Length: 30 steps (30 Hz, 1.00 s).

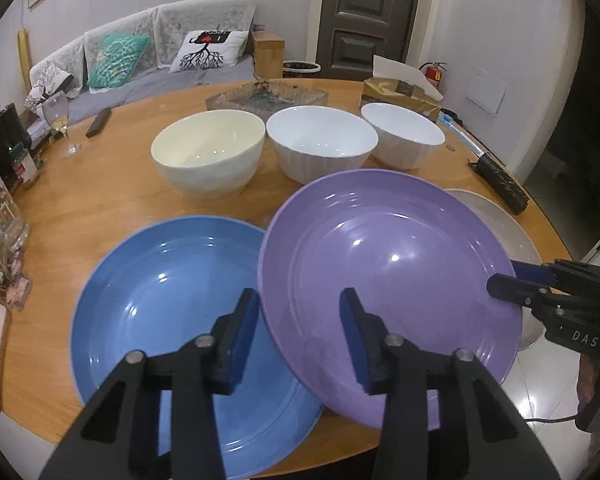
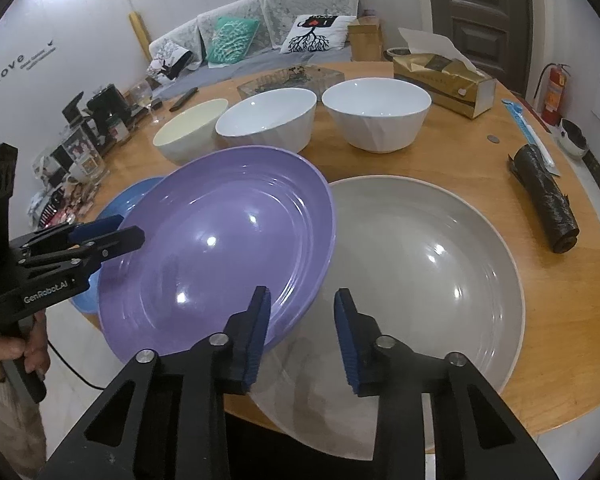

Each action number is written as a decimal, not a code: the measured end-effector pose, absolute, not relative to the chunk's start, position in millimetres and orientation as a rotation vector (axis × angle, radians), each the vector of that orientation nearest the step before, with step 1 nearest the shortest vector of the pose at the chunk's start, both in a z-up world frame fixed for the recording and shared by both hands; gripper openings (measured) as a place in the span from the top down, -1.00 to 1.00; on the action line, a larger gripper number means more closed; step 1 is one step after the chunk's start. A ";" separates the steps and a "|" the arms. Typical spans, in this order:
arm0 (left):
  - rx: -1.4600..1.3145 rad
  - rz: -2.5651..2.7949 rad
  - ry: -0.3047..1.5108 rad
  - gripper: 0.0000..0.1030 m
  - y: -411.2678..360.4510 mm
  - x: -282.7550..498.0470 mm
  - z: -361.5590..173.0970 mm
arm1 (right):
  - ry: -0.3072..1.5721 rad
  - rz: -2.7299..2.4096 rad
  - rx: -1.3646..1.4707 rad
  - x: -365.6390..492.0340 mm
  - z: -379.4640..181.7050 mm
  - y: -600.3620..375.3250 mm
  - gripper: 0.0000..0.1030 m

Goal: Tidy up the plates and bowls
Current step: 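Grasp the purple plate rim with the left tool while the right tool grips it too, then lift the purple plate with both tools and lower it onto the grey plate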

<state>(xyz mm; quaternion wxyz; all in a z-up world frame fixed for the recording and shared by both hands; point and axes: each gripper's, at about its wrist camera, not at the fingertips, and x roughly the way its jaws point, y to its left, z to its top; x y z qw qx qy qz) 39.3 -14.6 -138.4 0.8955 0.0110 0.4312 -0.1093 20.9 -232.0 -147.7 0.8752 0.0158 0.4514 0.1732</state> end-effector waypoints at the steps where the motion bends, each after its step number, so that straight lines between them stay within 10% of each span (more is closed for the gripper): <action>1: 0.023 -0.222 0.894 0.39 -14.6 40.5 -139.1 | 0.942 0.363 0.027 20.9 -148.3 -231.3 0.52; 30: 0.117 -0.403 0.852 0.44 -104.7 44.6 -107.0 | 0.887 0.172 -0.019 1.3 -128.4 -307.0 0.57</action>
